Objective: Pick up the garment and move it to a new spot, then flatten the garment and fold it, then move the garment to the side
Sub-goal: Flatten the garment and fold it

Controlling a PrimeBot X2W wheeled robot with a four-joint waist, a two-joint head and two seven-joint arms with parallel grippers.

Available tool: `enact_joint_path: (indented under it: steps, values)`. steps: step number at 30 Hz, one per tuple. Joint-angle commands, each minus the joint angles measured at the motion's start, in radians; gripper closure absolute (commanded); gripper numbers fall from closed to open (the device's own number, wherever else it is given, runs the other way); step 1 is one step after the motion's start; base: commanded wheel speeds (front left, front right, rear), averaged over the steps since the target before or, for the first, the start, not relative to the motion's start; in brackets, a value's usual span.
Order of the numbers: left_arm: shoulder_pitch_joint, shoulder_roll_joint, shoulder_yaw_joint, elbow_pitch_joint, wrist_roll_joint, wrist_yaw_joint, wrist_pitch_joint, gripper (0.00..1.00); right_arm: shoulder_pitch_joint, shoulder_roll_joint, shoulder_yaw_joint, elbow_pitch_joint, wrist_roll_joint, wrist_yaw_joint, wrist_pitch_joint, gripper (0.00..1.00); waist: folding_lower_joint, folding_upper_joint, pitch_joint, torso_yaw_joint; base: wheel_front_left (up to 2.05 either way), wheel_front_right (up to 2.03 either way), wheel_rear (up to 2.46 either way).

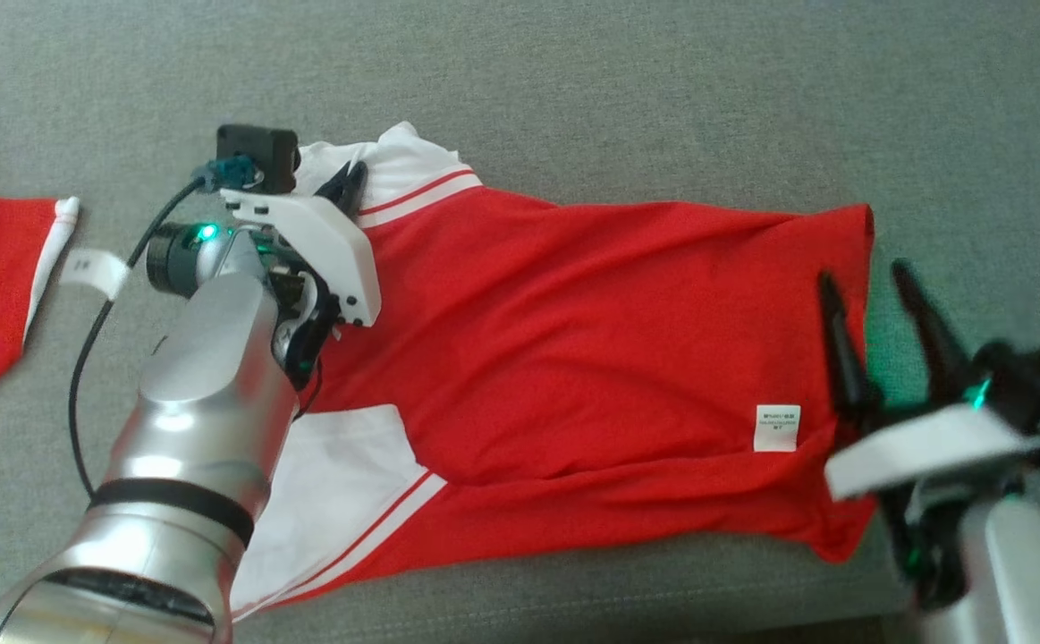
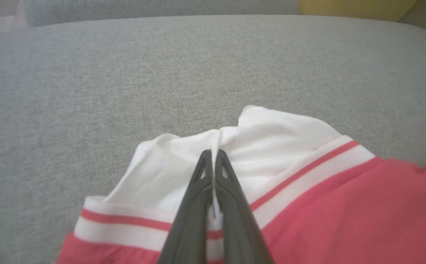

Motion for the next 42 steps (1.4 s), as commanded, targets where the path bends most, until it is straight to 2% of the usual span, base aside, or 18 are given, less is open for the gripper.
enact_joint_path:
  steps: [1, 5, 9, 15, 22, 24, 25, 26, 28, 30, 34, 38, 42]
  values:
    - [-0.044, 0.022, 0.023, -0.015, -0.002, 0.006, -0.023, 1.00, -0.067, -0.021, 0.005, -0.020, 0.008, 0.007, 0.001, 0.00, 0.0000, 0.0000, -0.002, 0.001, 0.00, 0.00, 0.00]
    - [-0.054, 0.017, 0.013, 0.016, -0.006, 0.002, -0.067, 1.00, -0.205, -0.079, -0.038, 0.083, 0.033, 0.007, 0.025, 0.00, 0.0000, 0.0000, -0.006, 0.008, 0.00, 0.00, 0.00]
    - [-0.062, 0.010, -0.006, 0.035, -0.013, -0.004, -0.102, 1.00, -0.337, -0.133, -0.047, 0.251, 0.059, 0.007, 0.089, 0.00, 0.0000, 0.0000, -0.006, 0.019, 0.00, 0.00, 0.00]
    - [-0.061, 0.003, -0.045, 0.055, -0.036, -0.011, -0.135, 1.00, -0.409, -0.194, 0.082, 0.474, 0.100, 0.007, 0.279, 0.00, 0.0000, 0.0000, -0.005, 0.046, 0.00, 0.00, 0.00]
    - [-0.051, 0.001, -0.092, 0.055, -0.082, -0.016, -0.149, 1.00, -0.374, -0.240, 0.149, 0.482, 0.185, 0.007, 0.421, 0.00, 0.0000, 0.0000, -0.008, 0.061, 0.00, 0.00, 0.00]
    - [-0.051, 0.001, -0.103, 0.058, -0.095, -0.016, -0.152, 1.00, -0.358, -0.253, 0.139, 0.472, 0.188, 0.007, 0.457, 0.54, 0.0000, 0.0000, -0.010, 0.063, 0.00, 0.00, 0.00]
    - [-0.051, 0.001, -0.108, 0.060, -0.101, -0.015, -0.154, 1.00, -0.351, -0.252, 0.128, 0.464, 0.191, 0.007, 0.472, 0.86, 0.0000, 0.0000, -0.011, 0.064, 0.00, 0.00, 0.00]
    - [-0.051, 0.001, -0.113, 0.063, -0.107, -0.014, -0.155, 1.00, -0.344, -0.249, 0.116, 0.458, 0.191, 0.007, 0.488, 1.00, 0.0000, 0.0000, -0.012, 0.065, 0.00, 0.00, 0.00]
    - [-0.054, 0.001, -0.120, 0.064, -0.117, -0.009, -0.162, 1.00, -0.333, -0.242, 0.090, 0.443, 0.187, 0.007, 0.516, 1.00, 0.0000, 0.0000, -0.014, 0.066, 0.00, 0.00, 0.00]
    - [-0.059, 0.001, -0.125, 0.064, -0.126, -0.002, -0.172, 1.00, -0.339, -0.232, 0.057, 0.408, 0.168, 0.007, 0.490, 1.00, 0.0000, 0.0000, -0.015, 0.067, 0.00, 0.00, 0.00]
    - [-0.080, 0.001, -0.120, 0.047, -0.139, 0.021, -0.209, 1.00, -0.388, -0.191, -0.009, 0.344, 0.134, 0.007, 0.360, 1.00, 0.0000, 0.0000, -0.017, 0.067, 0.00, 0.00, 0.00]
    - [-0.093, 0.004, -0.094, -0.007, -0.138, 0.047, -0.226, 1.00, -0.431, -0.180, -0.020, 0.327, 0.133, 0.007, 0.265, 1.00, 0.0000, 0.0000, -0.018, 0.075, 0.00, 0.00, 0.00]
    - [-0.073, 0.026, -0.041, -0.150, -0.118, 0.081, -0.228, 1.00, -0.463, -0.180, -0.021, 0.334, 0.140, 0.007, 0.190, 1.00, 0.0000, 0.0000, -0.018, 0.084, 0.00, 0.00, 0.00]
